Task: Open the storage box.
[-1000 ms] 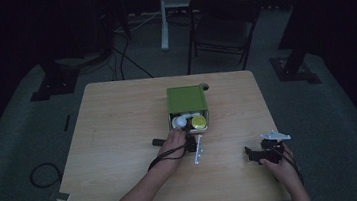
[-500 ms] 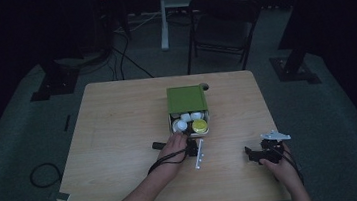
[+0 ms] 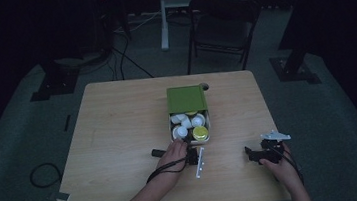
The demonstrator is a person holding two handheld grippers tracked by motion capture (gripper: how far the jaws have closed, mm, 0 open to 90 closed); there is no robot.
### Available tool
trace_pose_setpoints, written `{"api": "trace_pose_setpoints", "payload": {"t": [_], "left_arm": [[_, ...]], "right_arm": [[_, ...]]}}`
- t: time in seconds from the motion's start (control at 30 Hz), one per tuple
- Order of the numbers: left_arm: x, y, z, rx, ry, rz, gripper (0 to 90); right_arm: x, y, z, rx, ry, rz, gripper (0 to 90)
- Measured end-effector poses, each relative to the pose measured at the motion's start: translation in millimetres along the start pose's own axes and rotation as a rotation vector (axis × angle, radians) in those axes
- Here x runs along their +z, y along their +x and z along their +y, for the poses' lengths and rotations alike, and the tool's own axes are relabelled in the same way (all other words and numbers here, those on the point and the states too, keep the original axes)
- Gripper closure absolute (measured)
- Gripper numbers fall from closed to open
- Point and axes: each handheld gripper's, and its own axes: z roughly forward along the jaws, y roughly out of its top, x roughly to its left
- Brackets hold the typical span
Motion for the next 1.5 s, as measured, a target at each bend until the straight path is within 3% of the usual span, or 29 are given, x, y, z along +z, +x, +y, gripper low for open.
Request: {"api": "trace_pose_setpoints", "payload": {"t": [0.2, 1.1, 1.27, 1.5], "left_arm": [[-7.7, -5.6, 1.8, 0.025, 0.004, 0.006, 73.1], [-33.1, -24.3, 16.2, 0.024, -0.006, -0.045, 73.2], [-34.9, -26.0, 17.3, -0.012, -0.023, -0.043, 73.5], [-39.4, -27.6, 19.0, 0.010, -0.005, -0.052, 73.5]], "right_arm": [[0.0, 0.0, 0.0, 0.000, 0.000, 0.000, 10.6], [0.0, 0.0, 0.0, 0.000, 0.000, 0.000, 10.6], [0.0, 0.0, 0.0, 0.000, 0.000, 0.000, 10.6], [0.0, 0.0, -0.1, 0.000, 0.000, 0.000, 10.6]]}}
